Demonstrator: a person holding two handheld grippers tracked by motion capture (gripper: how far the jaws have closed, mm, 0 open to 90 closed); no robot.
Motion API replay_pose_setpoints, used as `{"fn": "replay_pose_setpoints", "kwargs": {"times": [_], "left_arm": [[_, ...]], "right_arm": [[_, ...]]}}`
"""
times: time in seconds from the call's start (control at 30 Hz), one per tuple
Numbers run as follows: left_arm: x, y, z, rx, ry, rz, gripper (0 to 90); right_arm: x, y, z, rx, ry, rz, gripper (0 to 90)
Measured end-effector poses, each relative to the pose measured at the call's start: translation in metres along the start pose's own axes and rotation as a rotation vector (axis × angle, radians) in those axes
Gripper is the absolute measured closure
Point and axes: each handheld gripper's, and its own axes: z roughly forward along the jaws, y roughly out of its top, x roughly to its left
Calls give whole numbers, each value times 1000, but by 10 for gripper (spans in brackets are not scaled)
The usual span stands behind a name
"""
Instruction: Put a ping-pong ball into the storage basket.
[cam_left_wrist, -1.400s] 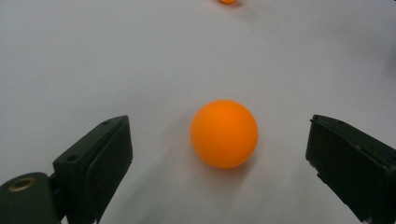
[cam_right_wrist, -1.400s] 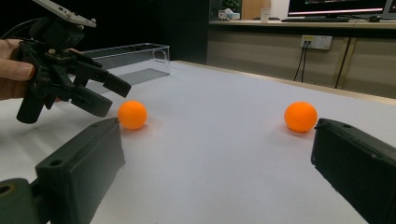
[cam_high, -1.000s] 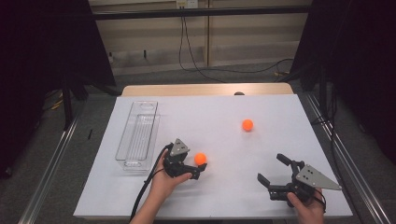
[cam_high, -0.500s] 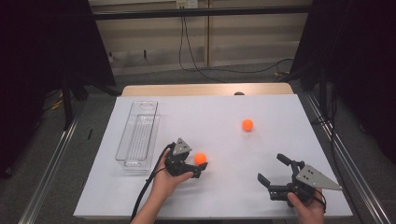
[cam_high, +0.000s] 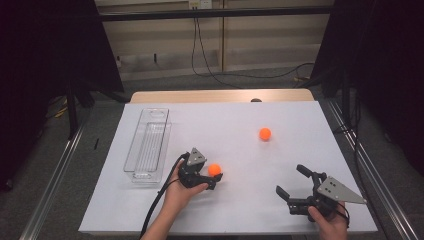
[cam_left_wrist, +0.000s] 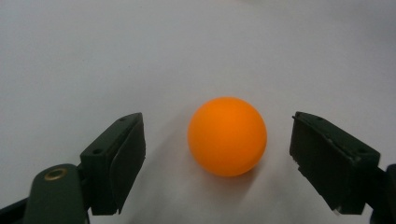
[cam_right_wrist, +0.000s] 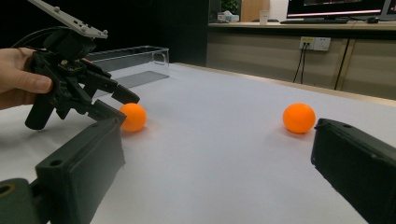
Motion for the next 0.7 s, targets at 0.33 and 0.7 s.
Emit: {"fn": "replay_pose_setpoints", "kwargs": {"times": [0.33, 0.7], "left_arm": [[-1, 0, 4, 5, -13, -3, 218], [-1, 3, 6, 12, -18, 3, 253]], "right_arm": [[0, 0, 0, 4, 2, 1, 20], [0, 0, 0, 3, 1, 2, 20]]}}
